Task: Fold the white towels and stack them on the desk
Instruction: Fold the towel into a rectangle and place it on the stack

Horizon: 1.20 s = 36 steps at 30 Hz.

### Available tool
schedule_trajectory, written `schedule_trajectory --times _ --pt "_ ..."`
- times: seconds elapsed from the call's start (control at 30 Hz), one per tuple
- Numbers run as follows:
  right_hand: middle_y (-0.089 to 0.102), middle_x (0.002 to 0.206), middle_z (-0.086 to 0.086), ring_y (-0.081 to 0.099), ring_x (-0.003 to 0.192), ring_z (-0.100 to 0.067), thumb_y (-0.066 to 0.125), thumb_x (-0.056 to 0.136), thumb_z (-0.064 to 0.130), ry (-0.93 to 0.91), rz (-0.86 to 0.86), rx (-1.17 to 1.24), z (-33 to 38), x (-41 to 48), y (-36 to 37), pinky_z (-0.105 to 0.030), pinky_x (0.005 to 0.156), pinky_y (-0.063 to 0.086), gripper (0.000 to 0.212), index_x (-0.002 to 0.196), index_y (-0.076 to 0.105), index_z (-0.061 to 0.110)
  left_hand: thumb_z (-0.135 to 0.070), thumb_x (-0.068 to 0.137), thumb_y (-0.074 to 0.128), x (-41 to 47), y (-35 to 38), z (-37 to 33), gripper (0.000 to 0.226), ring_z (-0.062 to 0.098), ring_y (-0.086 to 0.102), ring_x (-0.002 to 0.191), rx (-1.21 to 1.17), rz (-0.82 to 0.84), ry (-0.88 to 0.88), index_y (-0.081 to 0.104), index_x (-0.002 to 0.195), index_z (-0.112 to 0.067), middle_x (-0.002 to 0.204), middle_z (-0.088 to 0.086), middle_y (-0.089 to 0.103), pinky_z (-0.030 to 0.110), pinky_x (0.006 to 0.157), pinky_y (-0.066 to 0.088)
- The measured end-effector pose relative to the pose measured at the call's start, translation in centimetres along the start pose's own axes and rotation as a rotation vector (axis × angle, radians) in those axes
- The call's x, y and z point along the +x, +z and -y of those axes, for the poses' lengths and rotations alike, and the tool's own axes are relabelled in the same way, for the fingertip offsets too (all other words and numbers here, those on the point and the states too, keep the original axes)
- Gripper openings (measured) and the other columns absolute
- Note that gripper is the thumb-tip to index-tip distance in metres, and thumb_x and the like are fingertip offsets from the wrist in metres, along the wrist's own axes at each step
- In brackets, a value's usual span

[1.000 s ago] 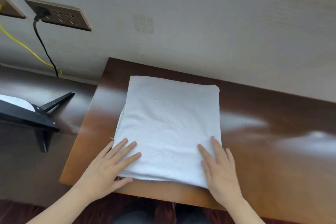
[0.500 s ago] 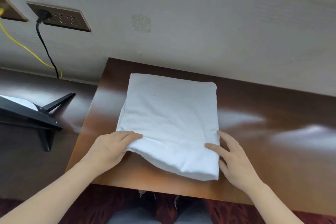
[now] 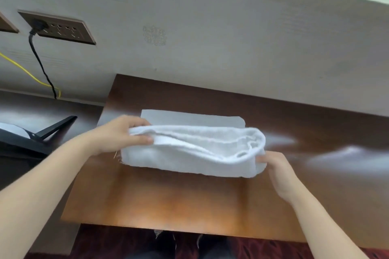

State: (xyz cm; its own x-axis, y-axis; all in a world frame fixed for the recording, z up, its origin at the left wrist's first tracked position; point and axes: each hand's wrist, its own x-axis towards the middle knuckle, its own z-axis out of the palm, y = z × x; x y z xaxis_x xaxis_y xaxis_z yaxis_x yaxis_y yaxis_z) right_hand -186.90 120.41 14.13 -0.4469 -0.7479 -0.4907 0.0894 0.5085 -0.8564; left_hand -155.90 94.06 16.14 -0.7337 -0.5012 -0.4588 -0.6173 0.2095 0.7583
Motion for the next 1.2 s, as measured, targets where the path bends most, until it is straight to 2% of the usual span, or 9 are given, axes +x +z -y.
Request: schedule_trajectory --times 0.27,0.37,0.43,0.57,0.7,0.77,0.9,1.03,1.2 --pt "0.072 0.089 -0.004 0.066 0.084 -0.025 0.064 0.079 0.039 0.277 -0.400 0.100 -0.8 6.0 3.0 -0.035 0.072 0.046 0.039 0.094 0.070 0.004 -0.036 0.077 0.083 7.5 2.0 2.3 0.026 0.020 0.063 0.101 -0.312 -0.422 -0.239 0.072 0.096 -0.022 0.098 -0.004 0.067 0.027 0.076 0.048" --pt "0.060 0.072 -0.002 0.057 0.073 -0.027 0.056 0.078 0.044 0.258 -0.488 -0.079 -0.7 6.5 3.7 -0.037 0.067 0.041 0.038 0.074 0.059 0.007 -0.061 0.086 0.061 7.6 3.5 2.1 0.050 0.027 0.059 0.111 -0.422 -0.615 -0.282 0.066 0.103 -0.015 0.099 -0.004 0.064 0.033 0.081 0.046" --pt "0.048 0.065 -0.001 0.045 0.067 -0.025 0.052 0.085 0.036 0.245 -0.527 -0.179 -0.3 6.5 3.9 -0.036 0.062 0.034 0.030 0.065 0.043 0.015 -0.076 0.081 0.053 6.9 4.4 1.9 0.070 0.030 0.056 0.115 -0.451 -0.584 -0.265 0.060 0.113 -0.014 0.114 0.006 0.062 0.044 0.092 0.044" --pt "0.058 0.086 0.000 0.054 0.084 -0.027 0.044 0.094 0.028 0.183 -0.528 -0.383 0.6 6.3 4.3 -0.036 0.071 0.040 0.013 0.094 0.054 0.018 -0.048 0.084 0.071 5.7 5.8 1.9 0.047 0.012 0.049 0.116 -0.107 -0.604 -0.203 0.051 0.125 -0.034 0.126 -0.014 0.054 0.031 0.088 0.038" --pt "0.051 0.129 0.017 0.050 0.112 -0.005 0.043 0.100 0.046 -0.175 -0.507 -0.351 1.2 5.0 5.6 -0.029 0.091 0.040 0.038 0.137 0.040 0.040 -0.034 0.094 0.062 6.5 5.5 0.9 0.018 0.012 0.055 0.107 -0.028 -0.714 -0.008 0.060 0.111 -0.030 0.112 -0.013 0.062 0.028 0.085 0.038" --pt "0.044 0.128 0.024 0.046 0.110 0.005 0.047 0.096 0.054 -0.265 -0.434 -0.463 0.9 4.8 5.9 -0.021 0.088 0.039 0.040 0.135 0.044 0.042 -0.032 0.095 0.060 6.5 5.2 0.5 0.012 0.006 0.055 0.103 -0.064 -0.736 0.052 0.063 0.107 -0.031 0.108 -0.015 0.064 0.022 0.085 0.039" --pt "0.053 0.099 0.007 0.055 0.087 -0.014 0.047 0.099 0.045 -0.264 -0.528 -0.588 0.9 6.0 4.9 -0.036 0.073 0.046 0.015 0.100 0.049 0.030 -0.029 0.095 0.060 6.1 4.6 0.4 0.008 0.000 0.054 0.095 -0.112 -0.823 0.085 0.065 0.102 -0.029 0.101 -0.016 0.065 0.010 0.077 0.038" --pt "0.058 0.087 -0.003 0.054 0.082 -0.029 0.036 0.103 0.041 -0.091 -0.523 -0.588 1.3 8.4 4.6 -0.037 0.066 0.039 0.020 0.098 0.043 0.023 -0.036 0.097 0.056 7.7 4.4 1.6 0.014 0.009 0.052 0.094 -0.081 -0.812 -0.058 0.064 0.106 -0.028 0.100 -0.012 0.063 0.027 0.075 0.038" --pt "0.060 0.092 -0.004 0.054 0.082 -0.029 0.027 0.106 0.040 0.001 -0.501 -0.810 1.0 11.4 5.0 -0.038 0.065 0.040 0.027 0.110 0.043 0.018 -0.039 0.096 0.056 9.2 5.3 3.1 0.032 0.033 0.049 0.111 0.334 -0.751 -0.233 0.062 0.122 -0.023 0.109 0.003 0.061 0.043 0.083 0.041"
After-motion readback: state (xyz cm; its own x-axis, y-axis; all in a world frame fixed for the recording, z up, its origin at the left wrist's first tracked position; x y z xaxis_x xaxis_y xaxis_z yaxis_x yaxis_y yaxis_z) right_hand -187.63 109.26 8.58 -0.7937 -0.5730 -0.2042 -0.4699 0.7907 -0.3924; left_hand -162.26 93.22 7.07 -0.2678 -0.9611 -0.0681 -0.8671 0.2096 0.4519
